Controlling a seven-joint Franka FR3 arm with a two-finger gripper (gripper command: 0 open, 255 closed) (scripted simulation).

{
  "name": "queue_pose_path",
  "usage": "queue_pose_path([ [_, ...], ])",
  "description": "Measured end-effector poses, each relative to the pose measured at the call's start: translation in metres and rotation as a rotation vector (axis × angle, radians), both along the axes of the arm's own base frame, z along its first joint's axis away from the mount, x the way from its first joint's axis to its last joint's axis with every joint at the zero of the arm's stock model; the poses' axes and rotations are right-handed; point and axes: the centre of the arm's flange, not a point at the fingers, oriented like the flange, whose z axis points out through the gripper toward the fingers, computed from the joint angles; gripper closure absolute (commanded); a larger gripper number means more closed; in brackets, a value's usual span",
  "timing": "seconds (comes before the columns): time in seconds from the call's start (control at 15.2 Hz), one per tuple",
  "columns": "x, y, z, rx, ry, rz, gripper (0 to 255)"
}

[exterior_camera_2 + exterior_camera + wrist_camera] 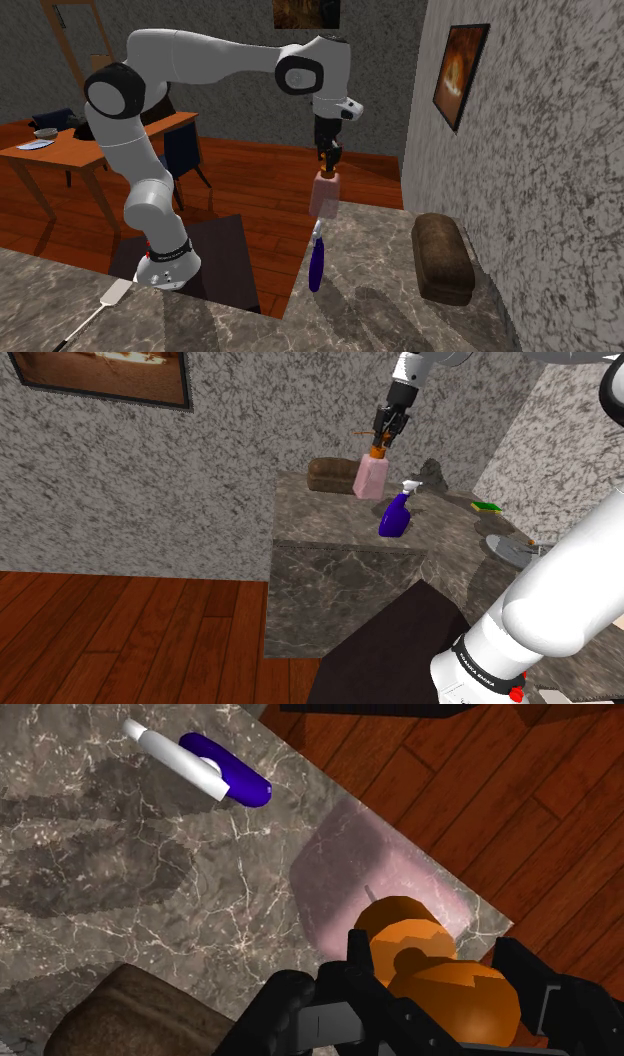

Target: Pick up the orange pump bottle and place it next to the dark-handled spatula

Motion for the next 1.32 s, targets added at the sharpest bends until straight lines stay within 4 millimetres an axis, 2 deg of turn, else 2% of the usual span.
queue_pose_path([
  [1.32,-0.001,0.000,0.106,0.000,0.000,0.000,255],
])
